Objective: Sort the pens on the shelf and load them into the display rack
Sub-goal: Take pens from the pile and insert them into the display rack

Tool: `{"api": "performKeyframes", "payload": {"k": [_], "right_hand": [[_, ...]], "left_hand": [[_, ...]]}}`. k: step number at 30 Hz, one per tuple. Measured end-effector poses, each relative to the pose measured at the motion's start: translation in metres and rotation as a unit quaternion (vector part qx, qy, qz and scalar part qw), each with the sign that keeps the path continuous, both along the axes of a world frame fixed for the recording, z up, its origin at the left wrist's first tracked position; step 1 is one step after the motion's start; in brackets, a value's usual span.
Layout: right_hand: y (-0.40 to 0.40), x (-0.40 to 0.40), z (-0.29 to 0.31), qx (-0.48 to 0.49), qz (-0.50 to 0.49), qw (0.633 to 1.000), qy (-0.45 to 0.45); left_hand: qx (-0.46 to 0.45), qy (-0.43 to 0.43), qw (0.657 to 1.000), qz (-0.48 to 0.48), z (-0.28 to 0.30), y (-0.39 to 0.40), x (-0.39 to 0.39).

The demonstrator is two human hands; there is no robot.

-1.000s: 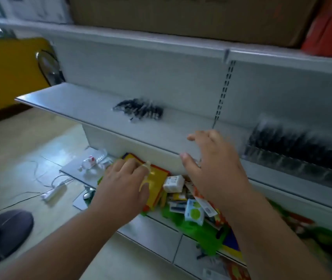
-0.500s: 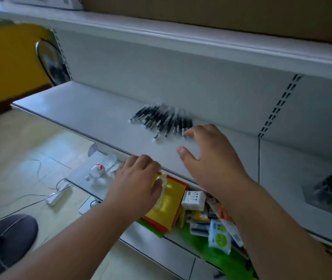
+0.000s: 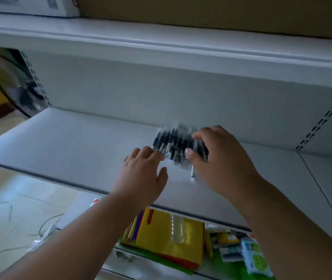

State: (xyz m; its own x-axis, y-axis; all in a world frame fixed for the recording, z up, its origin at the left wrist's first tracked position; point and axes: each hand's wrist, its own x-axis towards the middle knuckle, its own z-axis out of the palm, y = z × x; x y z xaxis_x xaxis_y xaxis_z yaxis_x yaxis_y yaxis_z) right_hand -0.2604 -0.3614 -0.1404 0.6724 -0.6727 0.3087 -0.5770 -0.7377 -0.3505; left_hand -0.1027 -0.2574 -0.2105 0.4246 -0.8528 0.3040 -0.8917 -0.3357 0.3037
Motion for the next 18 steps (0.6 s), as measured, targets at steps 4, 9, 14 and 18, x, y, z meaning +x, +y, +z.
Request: {"api": "performKeyframes", "payload": {"k": [4,9,14,18], "right_hand": [[0.007,0.025,-0.002,0.011,-0.050,0.999,-0.012],[0.014,0.031,0.004,0.020,-0.102,0.995,-0.008],[0.017,0.028,0.003,0.029,-0.129,0.991,-0.012],[0.018,0.028,0.001,0.038,-0.145,0.989,-0.017]], "left_hand": [[0.047,0.028,0.999,0.001,-0.006,-0.017,0.043],[0.095,0.012,0.995,-0.032,-0.007,-0.036,0.066],[0.100,0.030,0.993,-0.052,-0.007,-0.054,0.080],[0.121,0.035,0.990,-0.068,-0.003,-0.061,0.095]]}}
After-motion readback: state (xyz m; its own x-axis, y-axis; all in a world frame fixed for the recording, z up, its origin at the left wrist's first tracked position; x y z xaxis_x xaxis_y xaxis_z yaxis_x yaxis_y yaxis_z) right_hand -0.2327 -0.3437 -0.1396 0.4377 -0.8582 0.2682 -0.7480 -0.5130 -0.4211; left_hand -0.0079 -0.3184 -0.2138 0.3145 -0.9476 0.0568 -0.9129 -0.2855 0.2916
